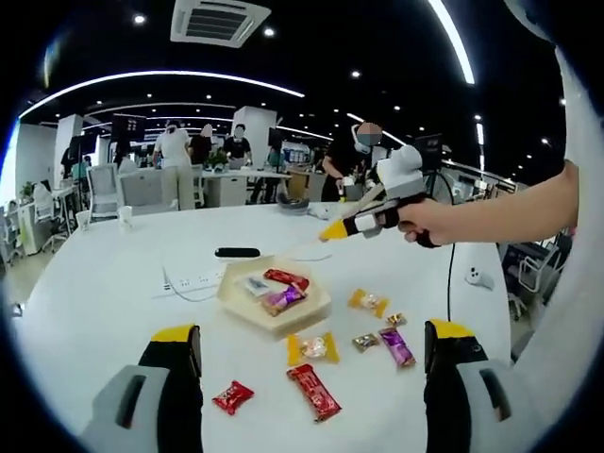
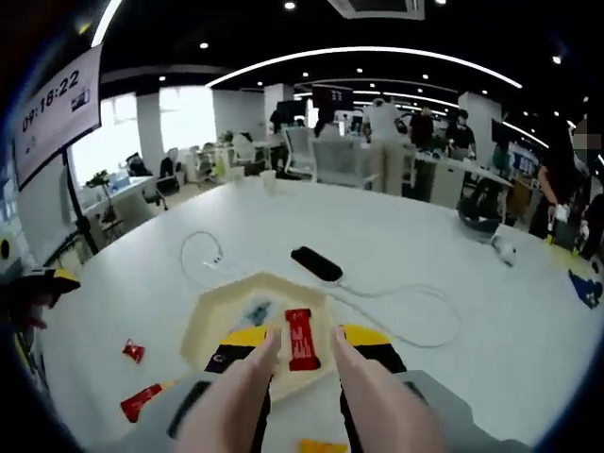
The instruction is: Place the target food into the container with the food tongs after gripping and lifting it, then release it inside without dropping or visibly crushing the food.
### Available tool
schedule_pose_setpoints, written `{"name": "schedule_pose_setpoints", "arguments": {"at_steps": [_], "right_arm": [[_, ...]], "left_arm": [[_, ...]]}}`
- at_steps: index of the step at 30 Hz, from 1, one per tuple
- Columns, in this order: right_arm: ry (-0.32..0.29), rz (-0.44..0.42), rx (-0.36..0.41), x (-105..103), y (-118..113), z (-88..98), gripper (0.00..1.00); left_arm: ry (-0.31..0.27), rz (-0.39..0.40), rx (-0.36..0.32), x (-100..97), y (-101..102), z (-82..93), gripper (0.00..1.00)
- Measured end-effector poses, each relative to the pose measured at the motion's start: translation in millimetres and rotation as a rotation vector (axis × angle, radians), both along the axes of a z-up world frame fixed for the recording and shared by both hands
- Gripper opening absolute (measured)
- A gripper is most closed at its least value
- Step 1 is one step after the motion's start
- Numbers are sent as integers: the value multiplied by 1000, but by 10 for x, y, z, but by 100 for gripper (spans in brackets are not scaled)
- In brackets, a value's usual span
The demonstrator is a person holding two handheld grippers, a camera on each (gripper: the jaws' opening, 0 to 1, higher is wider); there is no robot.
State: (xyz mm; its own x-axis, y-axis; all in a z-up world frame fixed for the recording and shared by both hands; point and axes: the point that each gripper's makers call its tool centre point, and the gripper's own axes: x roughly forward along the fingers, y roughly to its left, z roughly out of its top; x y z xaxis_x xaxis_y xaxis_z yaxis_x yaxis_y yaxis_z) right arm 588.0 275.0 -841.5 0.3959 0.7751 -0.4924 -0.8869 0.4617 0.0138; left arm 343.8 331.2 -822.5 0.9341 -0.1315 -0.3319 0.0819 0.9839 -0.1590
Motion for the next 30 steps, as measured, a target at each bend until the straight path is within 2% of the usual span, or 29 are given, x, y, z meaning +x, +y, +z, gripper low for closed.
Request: {"name": "schedule_pose_setpoints", "arguments": {"at_steps": [3,6,18,22,26,30], "right_arm": [[24,-26,10,-50,-69,27,27],[31,-37,43,-135,-97,134,27],[9,14,52,-448,-28,273,27],[24,30,53,-549,-2,287,26],[67,7,82,-552,-23,297,26],[54,20,60,-539,-32,273,26]], "left_arm": [[-18,0,-2,-2,-27,66,99],[-18,5,0,-46,-25,82,99],[-52,21,30,-218,1,259,99],[-61,29,42,-330,-16,314,99],[-44,50,35,-417,-9,264,99],[-59,62,24,-430,-44,291,99]]}}
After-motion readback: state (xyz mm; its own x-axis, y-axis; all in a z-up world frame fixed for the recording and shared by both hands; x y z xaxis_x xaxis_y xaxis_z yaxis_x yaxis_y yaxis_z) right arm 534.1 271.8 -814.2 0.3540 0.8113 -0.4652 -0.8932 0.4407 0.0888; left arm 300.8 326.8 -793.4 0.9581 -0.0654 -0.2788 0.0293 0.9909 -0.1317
